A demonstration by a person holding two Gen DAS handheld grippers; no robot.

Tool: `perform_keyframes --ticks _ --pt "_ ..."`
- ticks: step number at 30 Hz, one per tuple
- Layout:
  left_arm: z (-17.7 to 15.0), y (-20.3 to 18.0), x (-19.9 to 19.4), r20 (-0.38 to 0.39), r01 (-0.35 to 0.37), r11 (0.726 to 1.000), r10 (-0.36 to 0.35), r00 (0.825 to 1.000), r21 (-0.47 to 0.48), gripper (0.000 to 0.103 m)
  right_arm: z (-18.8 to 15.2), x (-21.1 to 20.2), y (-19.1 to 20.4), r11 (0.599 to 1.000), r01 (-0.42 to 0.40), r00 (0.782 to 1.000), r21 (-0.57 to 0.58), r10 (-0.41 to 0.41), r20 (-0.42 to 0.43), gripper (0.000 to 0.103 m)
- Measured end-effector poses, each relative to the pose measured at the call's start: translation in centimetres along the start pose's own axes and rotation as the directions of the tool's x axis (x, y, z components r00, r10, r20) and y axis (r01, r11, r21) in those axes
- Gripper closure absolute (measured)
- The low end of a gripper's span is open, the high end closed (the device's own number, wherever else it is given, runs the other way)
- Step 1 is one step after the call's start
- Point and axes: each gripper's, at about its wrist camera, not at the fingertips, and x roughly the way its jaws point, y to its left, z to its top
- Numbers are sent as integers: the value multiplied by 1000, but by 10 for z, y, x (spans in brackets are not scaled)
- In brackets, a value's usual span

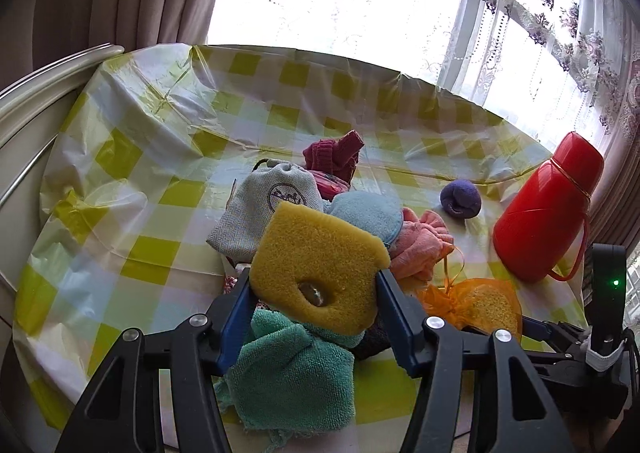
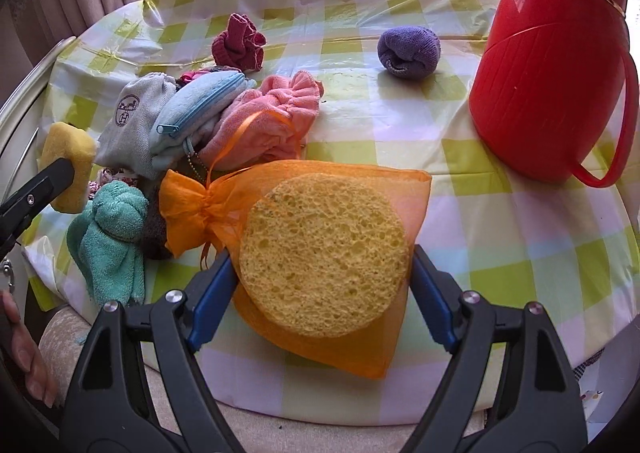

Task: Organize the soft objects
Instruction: 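Carry the sponge and mesh bag into the white box and open both tools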

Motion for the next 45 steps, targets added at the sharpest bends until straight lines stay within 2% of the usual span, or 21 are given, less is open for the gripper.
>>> perform_keyframes --ticks 14,26,33,45 --pt "-29 -63 -34 -29 117 990 -115 993 78 43 -48 -74 -52 998 -12 998 68 9 54 19" --pt "-51 -133 -64 -51 223 955 -217 975 195 43 -101 -122 -131 983 55 998 175 -62 32 19" --pt "-60 -160 -75 -66 255 936 -247 967 243 43 -113 -135 -162 970 93 995 226 -101 25 19" --pt "-70 -193 -85 -93 292 907 -276 957 305 43 -128 -125 -190 955 85 996 284 -86 -7 16"
